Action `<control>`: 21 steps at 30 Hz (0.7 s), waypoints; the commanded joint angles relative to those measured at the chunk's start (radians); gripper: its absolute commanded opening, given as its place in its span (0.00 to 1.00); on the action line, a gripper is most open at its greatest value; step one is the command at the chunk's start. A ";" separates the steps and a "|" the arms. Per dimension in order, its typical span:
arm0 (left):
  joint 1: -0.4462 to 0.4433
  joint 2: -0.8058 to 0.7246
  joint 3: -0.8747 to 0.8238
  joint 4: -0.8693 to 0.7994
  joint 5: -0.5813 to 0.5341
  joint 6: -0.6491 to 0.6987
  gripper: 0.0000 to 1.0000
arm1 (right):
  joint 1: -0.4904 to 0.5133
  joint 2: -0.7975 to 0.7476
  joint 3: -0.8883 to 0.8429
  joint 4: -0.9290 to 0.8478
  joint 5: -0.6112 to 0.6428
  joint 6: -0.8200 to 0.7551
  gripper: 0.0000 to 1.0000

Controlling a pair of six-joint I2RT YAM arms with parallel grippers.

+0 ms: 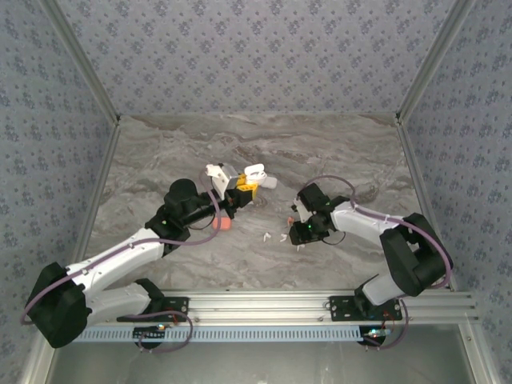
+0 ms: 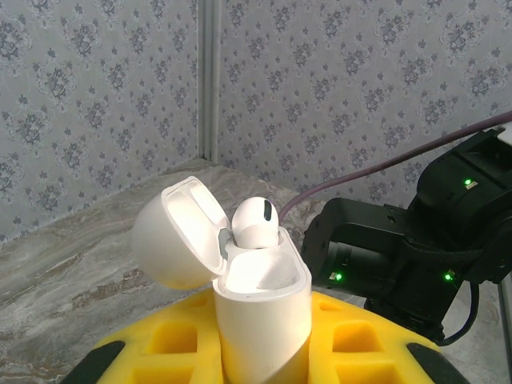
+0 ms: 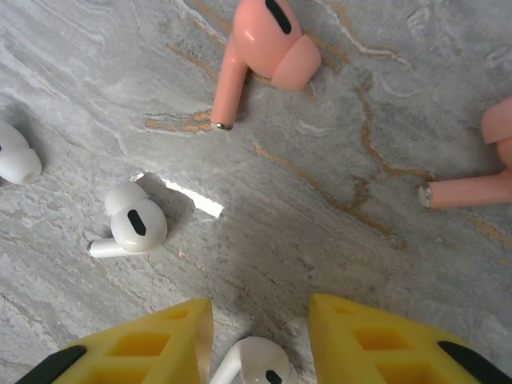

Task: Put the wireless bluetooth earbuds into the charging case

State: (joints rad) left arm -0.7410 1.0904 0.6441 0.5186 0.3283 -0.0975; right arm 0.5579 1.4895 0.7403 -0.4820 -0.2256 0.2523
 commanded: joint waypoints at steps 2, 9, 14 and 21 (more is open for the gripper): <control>-0.003 -0.009 0.042 0.016 0.014 0.005 0.04 | 0.026 0.019 0.007 -0.103 0.004 0.022 0.37; -0.004 -0.009 0.038 0.015 0.012 0.005 0.04 | 0.034 0.000 0.001 -0.115 0.003 0.021 0.35; -0.004 -0.009 0.038 0.013 0.014 0.001 0.04 | 0.040 -0.009 -0.001 -0.146 0.007 0.022 0.34; -0.004 -0.006 0.040 0.012 0.014 -0.001 0.04 | 0.043 -0.024 -0.017 -0.147 0.021 0.028 0.31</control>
State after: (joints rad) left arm -0.7410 1.0904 0.6437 0.5186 0.3283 -0.0975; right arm 0.5938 1.4807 0.7422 -0.5602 -0.2131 0.2584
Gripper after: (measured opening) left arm 0.200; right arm 0.311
